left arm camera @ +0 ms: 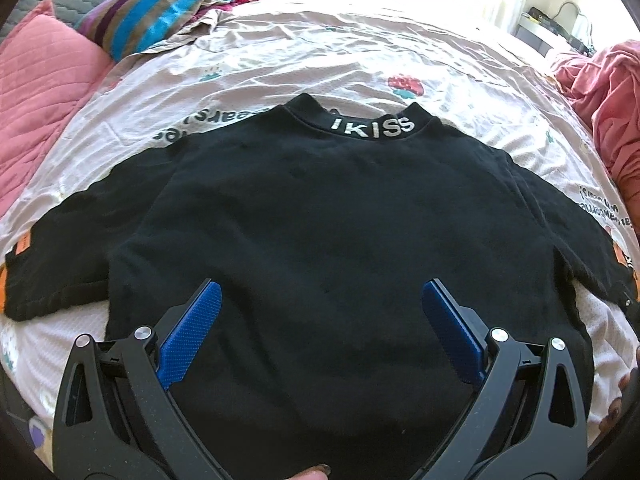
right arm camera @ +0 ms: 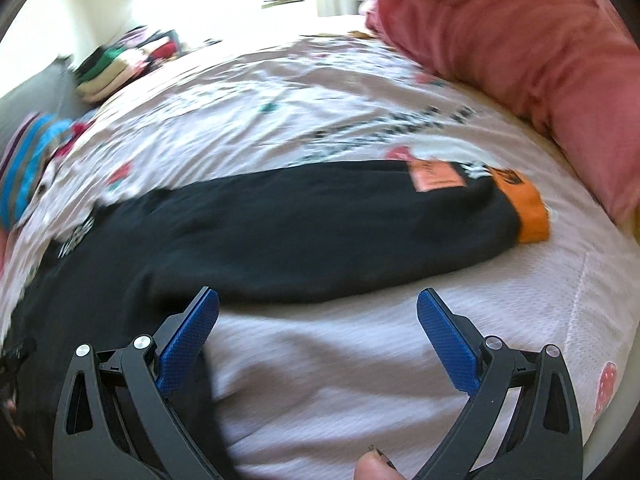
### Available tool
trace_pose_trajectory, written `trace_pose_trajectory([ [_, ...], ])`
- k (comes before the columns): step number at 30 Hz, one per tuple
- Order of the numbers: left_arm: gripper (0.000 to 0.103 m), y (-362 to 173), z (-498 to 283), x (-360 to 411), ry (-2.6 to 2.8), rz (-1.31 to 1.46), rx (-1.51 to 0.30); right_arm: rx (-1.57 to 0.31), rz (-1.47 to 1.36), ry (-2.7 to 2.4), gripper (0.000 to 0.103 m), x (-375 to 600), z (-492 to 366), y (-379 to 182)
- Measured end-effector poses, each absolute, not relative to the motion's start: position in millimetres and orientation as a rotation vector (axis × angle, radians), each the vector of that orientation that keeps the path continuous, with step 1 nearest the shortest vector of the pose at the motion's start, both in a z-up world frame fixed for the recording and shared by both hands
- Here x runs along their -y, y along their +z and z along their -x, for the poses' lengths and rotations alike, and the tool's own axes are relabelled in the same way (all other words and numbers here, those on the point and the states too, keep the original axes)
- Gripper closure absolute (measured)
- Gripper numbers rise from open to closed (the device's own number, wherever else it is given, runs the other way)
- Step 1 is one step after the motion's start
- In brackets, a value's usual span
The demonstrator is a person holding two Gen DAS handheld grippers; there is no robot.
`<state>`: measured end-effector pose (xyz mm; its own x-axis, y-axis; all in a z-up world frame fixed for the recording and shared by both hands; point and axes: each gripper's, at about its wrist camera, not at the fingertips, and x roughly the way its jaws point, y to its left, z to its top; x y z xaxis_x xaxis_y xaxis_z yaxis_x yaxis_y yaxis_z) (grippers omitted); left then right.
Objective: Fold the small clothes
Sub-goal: 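Reach the right gripper to an orange sleeve cuff and grasp it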
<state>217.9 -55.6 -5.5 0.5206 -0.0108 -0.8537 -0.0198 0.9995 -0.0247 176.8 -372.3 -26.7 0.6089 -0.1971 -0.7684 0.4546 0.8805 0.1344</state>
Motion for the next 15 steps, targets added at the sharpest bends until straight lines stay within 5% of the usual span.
trace_pose_trajectory([
  [15, 0.009, -24.5, -251.0, 67.5, -0.031, 0.057, -1.071, -0.824, -0.625, -0.551, 0.004, 489.4, -176.5, -59.3],
])
